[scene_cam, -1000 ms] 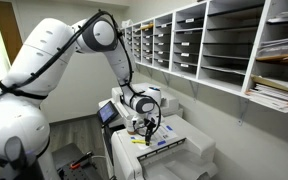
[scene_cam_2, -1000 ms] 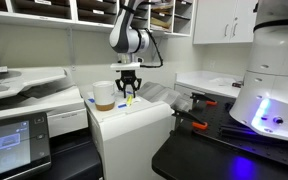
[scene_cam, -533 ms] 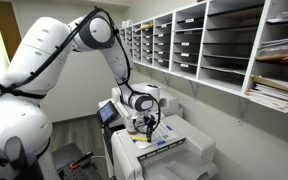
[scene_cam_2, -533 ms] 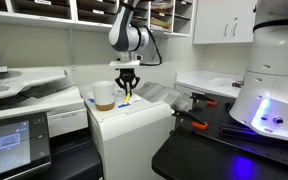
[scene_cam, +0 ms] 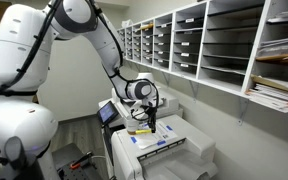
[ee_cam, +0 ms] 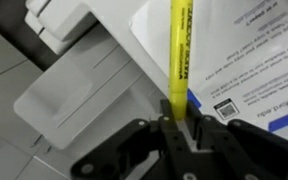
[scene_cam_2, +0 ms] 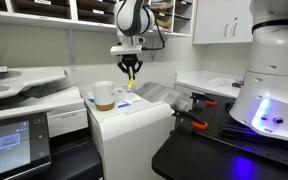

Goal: Pick up the yellow object and put it in the cup

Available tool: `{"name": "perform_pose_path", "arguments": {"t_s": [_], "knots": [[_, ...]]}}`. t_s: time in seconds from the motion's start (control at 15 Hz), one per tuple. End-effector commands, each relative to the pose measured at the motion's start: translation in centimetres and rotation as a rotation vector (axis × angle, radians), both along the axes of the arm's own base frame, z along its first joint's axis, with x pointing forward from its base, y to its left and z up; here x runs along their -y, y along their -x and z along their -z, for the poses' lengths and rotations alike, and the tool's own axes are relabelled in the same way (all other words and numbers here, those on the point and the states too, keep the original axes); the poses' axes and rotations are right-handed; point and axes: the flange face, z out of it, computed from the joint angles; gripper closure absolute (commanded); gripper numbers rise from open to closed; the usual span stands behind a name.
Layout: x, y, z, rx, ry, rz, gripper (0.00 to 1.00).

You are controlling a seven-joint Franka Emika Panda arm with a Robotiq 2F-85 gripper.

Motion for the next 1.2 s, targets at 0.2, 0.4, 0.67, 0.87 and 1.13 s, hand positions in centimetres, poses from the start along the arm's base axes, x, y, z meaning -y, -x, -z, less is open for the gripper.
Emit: {"name": "perform_pose_path", "arguments": {"t_s": [0.2,0.4,0.67,0.87,1.13], "knots": [[-4.6,-0.4,-3.8,0.04,0.281,0.17,0.95],[-8.6,0.2,-4.8,0.0,0.336,0.22,0.95],[-12.4,0.7,-6.7,0.039,0.407,0.294,0.95],[-14.0,0.6,-7.7,0.08,0.449,0.325,0.95],[-15.7,-0.3,-7.3,0.156,0.489,0.339,0.95]]}}
